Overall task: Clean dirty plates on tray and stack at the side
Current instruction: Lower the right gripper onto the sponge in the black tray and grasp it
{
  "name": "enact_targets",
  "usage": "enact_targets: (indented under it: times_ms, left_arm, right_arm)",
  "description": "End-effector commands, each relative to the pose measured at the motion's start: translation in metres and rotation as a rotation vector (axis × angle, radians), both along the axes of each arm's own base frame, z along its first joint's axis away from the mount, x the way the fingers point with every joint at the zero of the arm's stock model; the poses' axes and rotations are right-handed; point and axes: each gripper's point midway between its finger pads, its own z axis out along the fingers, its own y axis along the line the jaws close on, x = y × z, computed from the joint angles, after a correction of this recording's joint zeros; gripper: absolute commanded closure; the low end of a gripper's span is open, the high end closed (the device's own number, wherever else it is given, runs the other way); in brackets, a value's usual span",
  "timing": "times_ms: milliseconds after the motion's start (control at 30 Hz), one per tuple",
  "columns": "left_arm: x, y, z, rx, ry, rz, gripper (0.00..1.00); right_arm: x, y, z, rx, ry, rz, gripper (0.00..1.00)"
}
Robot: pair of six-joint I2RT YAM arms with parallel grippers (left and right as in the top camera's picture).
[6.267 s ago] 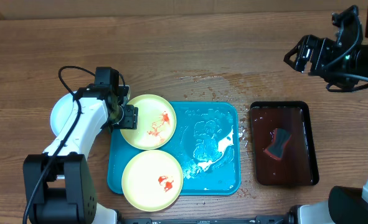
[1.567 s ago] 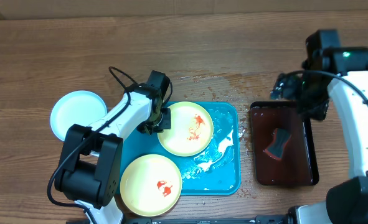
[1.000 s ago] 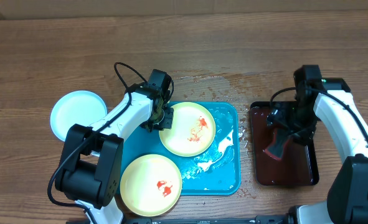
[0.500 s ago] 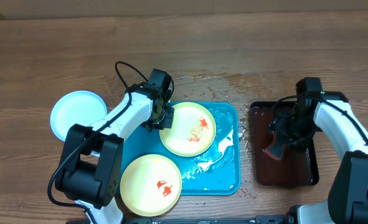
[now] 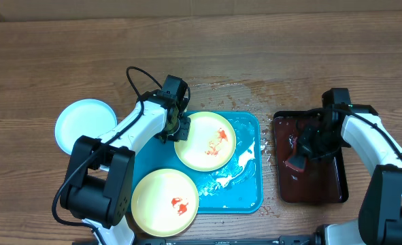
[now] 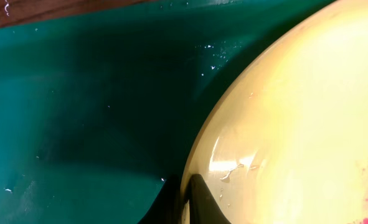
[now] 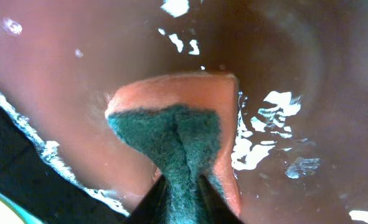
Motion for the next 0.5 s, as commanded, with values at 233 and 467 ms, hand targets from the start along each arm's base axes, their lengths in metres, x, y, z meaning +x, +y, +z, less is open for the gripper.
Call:
enact_targets:
  times_ms: [233,467]
  left_arm:
    - [-0.0098,0.0065,-0.0173,0.047,0.039,-0.026,0.96]
    - [-0.0095,0.0065,-0.0173,0.048,0.038,-0.026,0.96]
  right_arm:
    - [0.0006,-0.0017,0.001,-0.009,-0.009,0.01,0.59]
    - [0.0017,-0.0015,-0.0005,-0.009,-0.02,0.031,0.74]
